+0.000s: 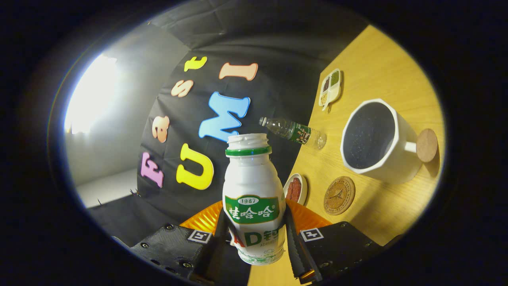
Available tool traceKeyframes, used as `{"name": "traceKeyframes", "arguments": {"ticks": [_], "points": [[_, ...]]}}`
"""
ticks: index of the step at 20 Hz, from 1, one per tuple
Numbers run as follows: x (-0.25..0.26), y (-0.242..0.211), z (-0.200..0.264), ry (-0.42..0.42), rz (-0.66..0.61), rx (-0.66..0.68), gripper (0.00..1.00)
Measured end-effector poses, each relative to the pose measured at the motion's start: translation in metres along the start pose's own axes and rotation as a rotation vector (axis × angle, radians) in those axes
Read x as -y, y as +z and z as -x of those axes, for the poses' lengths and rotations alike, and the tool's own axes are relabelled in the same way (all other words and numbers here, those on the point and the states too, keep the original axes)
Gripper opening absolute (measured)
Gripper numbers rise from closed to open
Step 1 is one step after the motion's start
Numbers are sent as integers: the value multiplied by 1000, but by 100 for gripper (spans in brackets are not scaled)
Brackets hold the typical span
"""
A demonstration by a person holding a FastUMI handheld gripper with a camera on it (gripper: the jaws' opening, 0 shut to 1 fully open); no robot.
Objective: Take the bottle from table, then pour the juice into the cup, finally place the bottle on the coaster
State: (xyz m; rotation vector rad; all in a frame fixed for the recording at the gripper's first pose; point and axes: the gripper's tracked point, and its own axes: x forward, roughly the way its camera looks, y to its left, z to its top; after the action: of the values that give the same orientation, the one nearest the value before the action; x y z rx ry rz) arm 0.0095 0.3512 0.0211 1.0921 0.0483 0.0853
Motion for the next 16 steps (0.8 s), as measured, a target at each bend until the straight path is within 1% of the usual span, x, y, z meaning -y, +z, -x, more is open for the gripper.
{"name": "traceKeyframes", "arguments": {"ticks": [3, 5, 10, 16], "points": [[0, -4, -4, -27, 197, -27, 66], [-2, -7, -5, -31, 303, -40, 66], [1, -5, -17, -80, 594, -57, 66], [2, 9, -37, -152, 972, -31, 66]]}}
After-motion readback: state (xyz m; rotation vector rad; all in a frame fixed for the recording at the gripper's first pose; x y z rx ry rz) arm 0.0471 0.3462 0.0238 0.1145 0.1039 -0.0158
